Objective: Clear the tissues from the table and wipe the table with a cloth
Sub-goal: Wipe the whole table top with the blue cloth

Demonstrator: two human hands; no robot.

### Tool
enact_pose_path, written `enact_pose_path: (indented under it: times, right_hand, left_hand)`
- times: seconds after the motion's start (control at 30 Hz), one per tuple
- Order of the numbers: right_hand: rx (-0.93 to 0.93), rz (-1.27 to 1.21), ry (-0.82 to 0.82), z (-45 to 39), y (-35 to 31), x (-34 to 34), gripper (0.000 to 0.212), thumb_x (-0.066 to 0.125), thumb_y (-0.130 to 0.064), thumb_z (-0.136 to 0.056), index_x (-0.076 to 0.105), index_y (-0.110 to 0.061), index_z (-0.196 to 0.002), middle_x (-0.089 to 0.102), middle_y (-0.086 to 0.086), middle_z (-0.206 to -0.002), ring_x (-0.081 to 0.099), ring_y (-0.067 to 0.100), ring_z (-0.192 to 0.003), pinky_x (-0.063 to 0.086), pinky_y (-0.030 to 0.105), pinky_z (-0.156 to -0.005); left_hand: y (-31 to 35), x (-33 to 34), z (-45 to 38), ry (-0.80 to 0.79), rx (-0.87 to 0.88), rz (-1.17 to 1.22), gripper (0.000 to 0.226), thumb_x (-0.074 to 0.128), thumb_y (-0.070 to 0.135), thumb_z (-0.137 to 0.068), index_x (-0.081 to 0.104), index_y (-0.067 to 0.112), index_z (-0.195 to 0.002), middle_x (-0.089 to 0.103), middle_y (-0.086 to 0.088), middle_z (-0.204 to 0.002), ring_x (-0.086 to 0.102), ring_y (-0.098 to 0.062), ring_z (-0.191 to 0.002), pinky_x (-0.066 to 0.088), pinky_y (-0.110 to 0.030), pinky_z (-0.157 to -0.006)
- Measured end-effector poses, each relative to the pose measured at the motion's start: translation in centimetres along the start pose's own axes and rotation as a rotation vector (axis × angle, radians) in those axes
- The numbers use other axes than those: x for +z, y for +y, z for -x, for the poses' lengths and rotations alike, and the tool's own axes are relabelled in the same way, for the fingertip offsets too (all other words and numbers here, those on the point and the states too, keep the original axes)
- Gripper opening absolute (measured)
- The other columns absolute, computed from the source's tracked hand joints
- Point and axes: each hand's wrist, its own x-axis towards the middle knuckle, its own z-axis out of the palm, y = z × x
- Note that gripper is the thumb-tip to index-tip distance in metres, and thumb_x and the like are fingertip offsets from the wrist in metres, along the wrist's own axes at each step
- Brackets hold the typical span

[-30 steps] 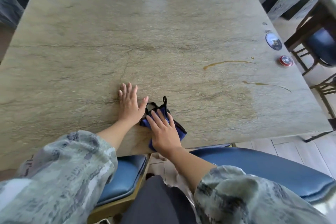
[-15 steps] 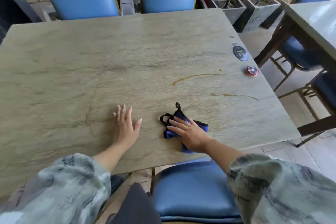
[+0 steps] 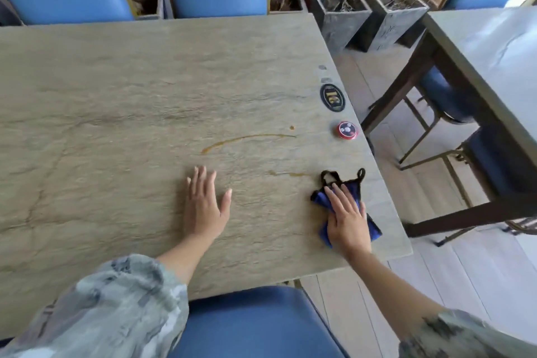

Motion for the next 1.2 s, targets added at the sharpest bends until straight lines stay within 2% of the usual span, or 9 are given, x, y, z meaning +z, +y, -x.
enact_pose_path:
  times: [0.13, 0.2, 0.3, 0.43, 0.6, 0.73, 0.93, 1.03, 1.2]
  right_hand:
    - [0.345, -0.177, 0.189, -3.4, -2.9, 0.9, 0.057, 0.040, -0.001, -0.089, 0.038, -0.015, -0.144, 0.037, 0.001, -0.152, 0.024, 0.018, -0.143, 0.006, 0.042, -0.117]
    - [0.363, -0.216, 0.206, -5.4, -4.8, 1.6, 0.060, 0.042, 0.002, -0.087, 0.037, -0.013, -0.145, 0.037, 0.002, -0.151, 0.024, 0.019, -0.144, 0.005, 0.043, -0.117]
    - [0.196, -0.192, 0.090, -7.2, -9.1, 3.6, 0.055, 0.036, -0.008, -0.090, 0.037, -0.014, -0.145, 0.035, 0.004, -0.153, 0.020, 0.019, -0.145, 0.002, 0.041, -0.118]
    - [-0.223, -0.090, -0.156, -6.2, -14.5, 5.5, 0.065, 0.033, -0.018, -0.080, 0.038, -0.012, -0.145, 0.031, 0.007, -0.154, 0.017, 0.022, -0.146, -0.003, 0.041, -0.117]
    - [-0.528, -0.025, -0.225, -4.3, -9.8, 4.6, 0.051, 0.037, -0.021, -0.086, 0.052, -0.019, -0.135, 0.042, 0.001, -0.149, 0.028, 0.018, -0.143, 0.016, 0.046, -0.117]
    - [-0.189, -0.030, -0.014, -5.4, -1.5, 1.4, 0.048, 0.038, -0.024, -0.083, 0.058, -0.023, -0.127, 0.048, -0.001, -0.145, 0.034, 0.016, -0.140, 0.030, 0.050, -0.108]
    - [0.240, -0.005, 0.094, -8.4, -1.0, 0.9, 0.046, 0.044, -0.014, -0.091, 0.048, -0.022, -0.136, 0.036, -0.002, -0.152, 0.019, 0.017, -0.145, 0.005, 0.045, -0.116]
    - [0.210, 0.002, 0.061, -7.6, -2.9, 1.6, 0.045, 0.043, -0.016, -0.093, 0.047, -0.023, -0.137, 0.035, -0.002, -0.153, 0.017, 0.017, -0.146, 0.004, 0.044, -0.116]
    - [-0.107, -0.023, -0.070, -1.5, -3.4, 1.5, 0.050, 0.046, -0.016, -0.087, 0.050, -0.023, -0.136, 0.038, -0.003, -0.151, 0.022, 0.016, -0.144, 0.011, 0.044, -0.116]
  left_hand:
    - [0.0, 0.1, -0.2, 0.057, 0.022, -0.003, 0.059, 0.036, 0.046, -0.095, 0.045, 0.004, -0.136, 0.030, -0.021, -0.152, 0.019, -0.033, -0.145, 0.012, -0.049, -0.119]
    - [0.3, 0.1, -0.1, 0.065, 0.016, -0.001, 0.059, 0.035, 0.046, -0.095, 0.045, 0.004, -0.136, 0.030, -0.020, -0.152, 0.019, -0.032, -0.145, 0.013, -0.048, -0.119]
    - [0.3, 0.0, -0.1, 0.064, 0.020, -0.001, 0.057, 0.034, 0.043, -0.096, 0.044, 0.005, -0.137, 0.028, -0.019, -0.154, 0.017, -0.030, -0.146, 0.014, -0.048, -0.119]
    - [0.3, -0.3, -0.1, 0.044, 0.019, -0.018, 0.052, 0.035, 0.038, -0.097, 0.042, 0.008, -0.140, 0.024, -0.016, -0.156, 0.014, -0.027, -0.147, 0.013, -0.047, -0.120]
    - [0.2, -0.3, 0.1, 0.062, 0.001, -0.005, 0.052, 0.038, 0.036, -0.097, 0.043, 0.006, -0.138, 0.027, -0.016, -0.155, 0.017, -0.027, -0.147, 0.018, -0.048, -0.118]
    - [0.1, -0.1, 0.1, 0.060, -0.002, 0.002, 0.054, 0.038, 0.039, -0.096, 0.043, 0.006, -0.138, 0.027, -0.016, -0.155, 0.015, -0.027, -0.147, 0.017, -0.048, -0.119]
    - [0.1, -0.3, -0.2, 0.007, 0.001, -0.037, 0.057, 0.038, 0.043, -0.095, 0.041, 0.008, -0.140, 0.022, -0.016, -0.157, 0.008, -0.027, -0.148, 0.012, -0.048, -0.120]
    - [0.2, -0.5, -0.1, 0.003, -0.017, -0.039, 0.059, 0.035, 0.046, -0.095, 0.041, 0.008, -0.141, 0.021, -0.015, -0.157, 0.008, -0.026, -0.148, 0.011, -0.046, -0.120]
    - [0.3, -0.5, 0.2, 0.001, -0.035, -0.035, 0.064, 0.031, 0.048, -0.095, 0.040, 0.005, -0.141, 0.024, -0.014, -0.156, 0.011, -0.025, -0.148, 0.011, -0.045, -0.121]
